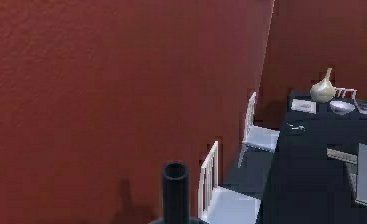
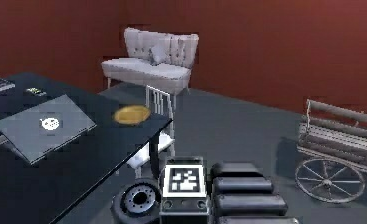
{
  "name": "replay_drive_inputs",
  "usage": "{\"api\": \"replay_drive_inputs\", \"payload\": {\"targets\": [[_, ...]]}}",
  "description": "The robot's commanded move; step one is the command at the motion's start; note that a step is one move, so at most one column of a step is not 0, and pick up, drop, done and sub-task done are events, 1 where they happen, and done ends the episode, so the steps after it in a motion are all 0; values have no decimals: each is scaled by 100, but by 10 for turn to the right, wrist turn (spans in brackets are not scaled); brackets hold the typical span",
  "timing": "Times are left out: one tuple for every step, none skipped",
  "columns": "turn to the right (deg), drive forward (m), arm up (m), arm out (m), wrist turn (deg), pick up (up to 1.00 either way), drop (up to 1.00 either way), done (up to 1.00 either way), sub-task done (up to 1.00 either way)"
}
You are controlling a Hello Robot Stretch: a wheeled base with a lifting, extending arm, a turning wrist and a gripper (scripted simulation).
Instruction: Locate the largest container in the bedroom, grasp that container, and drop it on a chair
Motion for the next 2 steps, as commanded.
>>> {"api": "replay_drive_inputs", "payload": {"targets": [[150,0,0,0,0,0,0,0,0],[0,0,0,36,0,0,0,0,0]]}}
